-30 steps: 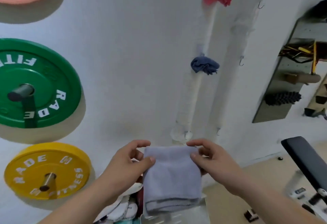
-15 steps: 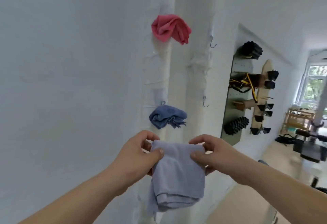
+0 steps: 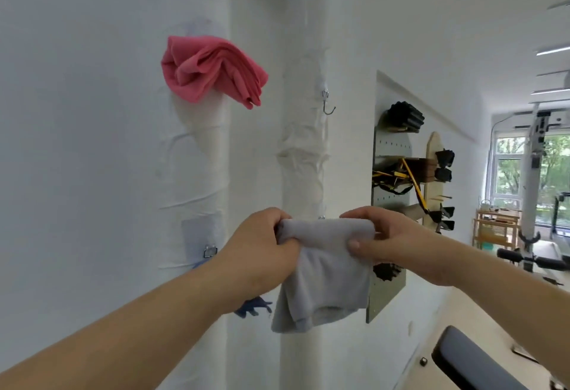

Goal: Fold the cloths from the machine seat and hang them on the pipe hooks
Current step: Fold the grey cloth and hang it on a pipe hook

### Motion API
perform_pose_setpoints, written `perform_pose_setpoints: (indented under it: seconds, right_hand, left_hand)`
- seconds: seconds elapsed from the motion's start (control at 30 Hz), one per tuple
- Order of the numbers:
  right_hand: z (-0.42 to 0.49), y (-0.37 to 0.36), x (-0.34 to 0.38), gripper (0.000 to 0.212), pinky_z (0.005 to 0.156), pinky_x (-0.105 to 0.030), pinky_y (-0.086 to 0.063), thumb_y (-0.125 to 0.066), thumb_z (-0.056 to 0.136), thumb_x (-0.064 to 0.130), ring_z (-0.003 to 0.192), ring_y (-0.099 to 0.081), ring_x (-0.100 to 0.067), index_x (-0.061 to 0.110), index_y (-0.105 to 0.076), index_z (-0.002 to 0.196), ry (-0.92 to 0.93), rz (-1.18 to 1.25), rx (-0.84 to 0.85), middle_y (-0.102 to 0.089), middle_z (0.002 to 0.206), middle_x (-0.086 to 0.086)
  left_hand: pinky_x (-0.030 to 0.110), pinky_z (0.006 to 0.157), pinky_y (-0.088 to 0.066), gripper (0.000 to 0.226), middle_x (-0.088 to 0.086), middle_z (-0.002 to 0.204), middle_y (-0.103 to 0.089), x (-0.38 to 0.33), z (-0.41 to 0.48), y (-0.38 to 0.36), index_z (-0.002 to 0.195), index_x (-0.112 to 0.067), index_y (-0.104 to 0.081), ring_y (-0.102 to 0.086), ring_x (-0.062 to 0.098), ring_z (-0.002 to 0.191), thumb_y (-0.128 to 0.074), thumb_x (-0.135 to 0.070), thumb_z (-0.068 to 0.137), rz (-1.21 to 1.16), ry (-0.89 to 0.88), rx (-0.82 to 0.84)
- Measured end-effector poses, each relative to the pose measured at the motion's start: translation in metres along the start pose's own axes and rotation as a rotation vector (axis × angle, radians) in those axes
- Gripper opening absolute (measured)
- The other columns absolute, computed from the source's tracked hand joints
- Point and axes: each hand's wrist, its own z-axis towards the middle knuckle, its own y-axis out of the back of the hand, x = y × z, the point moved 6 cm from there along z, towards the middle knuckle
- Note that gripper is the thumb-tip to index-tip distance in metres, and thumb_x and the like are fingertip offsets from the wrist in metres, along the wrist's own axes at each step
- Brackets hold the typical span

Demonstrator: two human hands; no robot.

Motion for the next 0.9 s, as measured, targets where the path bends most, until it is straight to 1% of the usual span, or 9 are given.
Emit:
perform_pose_setpoints:
  seconds: [0.13, 0.3, 0.37, 0.43, 0.53, 0.6, 0.7, 0.8, 0.9]
  right_hand:
    - [0.013, -0.004, -0.030, 0.040, 0.101, -0.041, -0.058, -0.068, 0.094, 0.006, 0.118, -0.070, -0.027, 0.011, -0.061, 0.133, 0.003, 0.187, 0.132, -0.074, 0.125, -0.011]
    - [0.028, 0.000, -0.047, 0.034, 0.098, -0.041, -0.059, -0.058, 0.102, 0.020, 0.117, -0.071, -0.022, 0.018, -0.057, 0.136, 0.030, 0.320, -0.026, -0.074, 0.125, -0.004]
    - [0.030, 0.002, -0.056, 0.035, 0.097, -0.041, -0.058, -0.058, 0.102, 0.025, 0.116, -0.072, -0.021, 0.020, -0.056, 0.137, 0.019, 0.340, -0.068, -0.075, 0.124, -0.003]
    - [0.027, 0.003, -0.066, 0.035, 0.094, -0.038, -0.059, -0.058, 0.102, 0.028, 0.114, -0.072, -0.020, 0.024, -0.056, 0.137, -0.008, 0.369, -0.065, -0.075, 0.123, 0.000]
    - [0.018, 0.009, -0.082, 0.036, 0.097, -0.045, -0.058, -0.062, 0.098, 0.022, 0.114, -0.072, -0.023, 0.032, -0.059, 0.132, -0.053, 0.446, 0.039, -0.074, 0.125, -0.003]
    - [0.012, 0.017, -0.090, 0.032, 0.089, -0.053, -0.054, -0.062, 0.094, 0.010, 0.102, -0.068, -0.035, 0.026, -0.068, 0.121, -0.059, 0.504, 0.076, -0.070, 0.118, -0.017]
    - [0.010, 0.030, -0.111, 0.028, 0.073, -0.044, -0.057, -0.056, 0.092, -0.008, 0.092, -0.065, -0.036, 0.011, -0.076, 0.095, -0.096, 0.638, 0.054, -0.066, 0.116, -0.020]
    - [0.016, 0.041, -0.124, 0.021, 0.090, -0.045, -0.049, -0.056, 0.083, 0.006, 0.107, -0.058, -0.037, 0.001, -0.074, 0.093, -0.117, 0.728, 0.072, -0.065, 0.121, -0.020]
    - [0.030, 0.052, -0.129, 0.025, 0.092, -0.045, -0.045, -0.065, 0.089, 0.020, 0.105, -0.055, -0.032, -0.002, -0.070, 0.102, -0.157, 0.552, 0.102, -0.061, 0.117, -0.016]
  left_hand:
    - [0.053, 0.082, -0.063, 0.017, 0.000, 0.095, -0.074, -0.003, 0.024, -0.014, 0.099, -0.037, -0.061, -0.074, 0.025, 0.090, -0.055, -0.021, 0.098, -0.109, 0.004, -0.061]
    - [0.056, 0.083, -0.063, 0.018, 0.007, 0.098, -0.077, 0.015, 0.032, -0.036, 0.112, -0.041, -0.054, -0.077, 0.032, 0.090, -0.062, -0.038, 0.096, -0.163, 0.103, 0.051]
    - [0.047, 0.081, -0.065, 0.036, 0.006, 0.095, -0.080, 0.023, 0.031, -0.050, 0.119, -0.033, -0.054, -0.079, 0.023, 0.086, -0.073, -0.026, 0.090, -0.193, 0.142, 0.168]
    - [0.046, 0.078, -0.066, 0.037, 0.009, 0.093, -0.080, 0.025, 0.031, -0.059, 0.122, -0.027, -0.057, -0.080, 0.025, 0.084, -0.071, -0.013, 0.091, -0.237, 0.142, 0.206]
    - [0.046, 0.071, -0.066, 0.028, 0.013, 0.091, -0.080, 0.030, 0.034, -0.056, 0.116, -0.026, -0.064, -0.079, 0.030, 0.079, -0.057, -0.005, 0.100, -0.315, 0.129, 0.087]
    - [0.042, 0.068, -0.065, 0.034, 0.012, 0.093, -0.080, 0.034, 0.036, -0.061, 0.112, -0.027, -0.070, -0.079, 0.028, 0.080, -0.049, -0.001, 0.103, -0.412, 0.135, 0.064]
    - [0.037, 0.065, -0.063, 0.046, 0.016, 0.097, -0.079, 0.036, 0.037, -0.079, 0.101, -0.017, -0.079, -0.076, 0.028, 0.081, -0.041, 0.009, 0.102, -0.589, 0.151, 0.066]
    - [0.041, 0.075, -0.065, 0.042, 0.018, 0.103, -0.077, 0.039, 0.046, -0.096, 0.094, -0.008, -0.082, -0.074, 0.037, 0.096, -0.043, 0.006, 0.095, -0.663, 0.228, 0.060]
    - [0.037, 0.082, -0.065, 0.023, 0.007, 0.095, -0.078, 0.036, 0.059, -0.107, 0.089, -0.015, -0.083, -0.074, 0.022, 0.088, -0.060, -0.011, 0.091, -0.539, 0.224, 0.006]
